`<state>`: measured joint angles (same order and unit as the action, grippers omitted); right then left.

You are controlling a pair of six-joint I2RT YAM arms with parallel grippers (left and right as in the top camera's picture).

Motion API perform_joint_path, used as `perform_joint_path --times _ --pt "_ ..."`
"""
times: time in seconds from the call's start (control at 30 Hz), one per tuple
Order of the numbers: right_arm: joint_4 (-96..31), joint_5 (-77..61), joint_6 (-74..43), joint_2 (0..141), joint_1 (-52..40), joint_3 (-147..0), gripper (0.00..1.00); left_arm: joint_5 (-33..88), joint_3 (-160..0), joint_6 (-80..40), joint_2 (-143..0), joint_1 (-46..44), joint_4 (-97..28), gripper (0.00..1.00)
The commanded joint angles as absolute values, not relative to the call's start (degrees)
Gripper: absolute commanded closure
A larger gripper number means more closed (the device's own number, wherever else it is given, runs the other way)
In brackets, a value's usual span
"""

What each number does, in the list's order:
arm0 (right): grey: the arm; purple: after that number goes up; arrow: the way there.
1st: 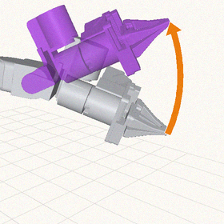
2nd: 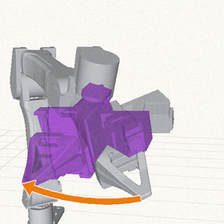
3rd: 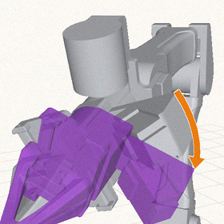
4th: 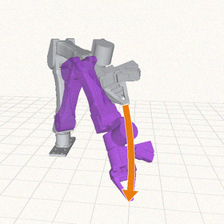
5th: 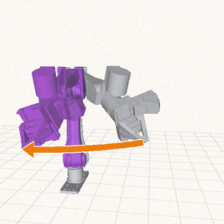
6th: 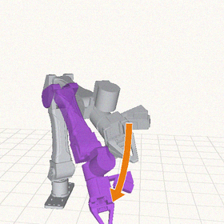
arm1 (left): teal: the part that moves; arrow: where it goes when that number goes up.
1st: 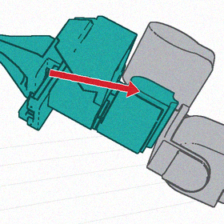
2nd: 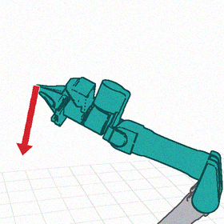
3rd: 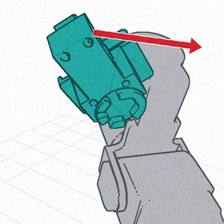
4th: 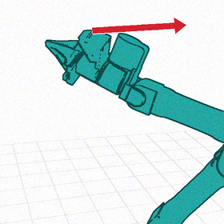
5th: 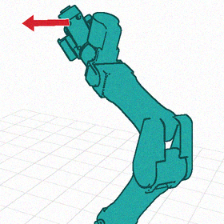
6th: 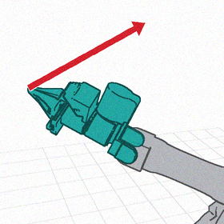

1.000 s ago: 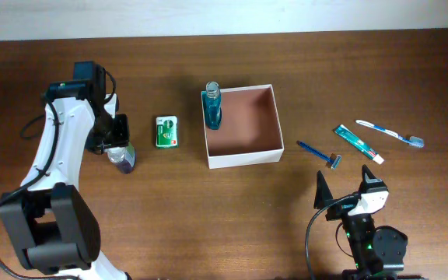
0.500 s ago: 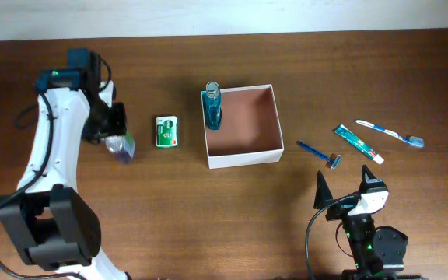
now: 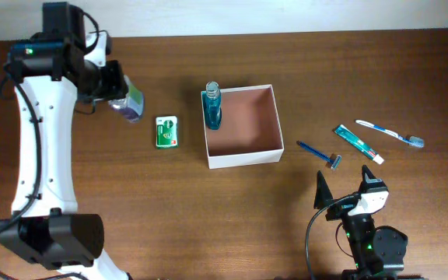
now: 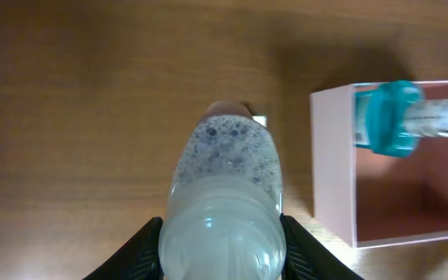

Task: Pack container
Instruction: 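Lift the soap bottle and carry it over the box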

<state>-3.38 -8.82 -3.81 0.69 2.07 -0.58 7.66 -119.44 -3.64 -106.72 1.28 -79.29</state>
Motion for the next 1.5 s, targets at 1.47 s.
perform_joint_path --times 1.47 --pt "-3.7 -8.3 -3.4 0.2 2.3 -0.3 0.01 -0.4 -129.6 -11.6 -106.9 -30.6 -62.2 0.76"
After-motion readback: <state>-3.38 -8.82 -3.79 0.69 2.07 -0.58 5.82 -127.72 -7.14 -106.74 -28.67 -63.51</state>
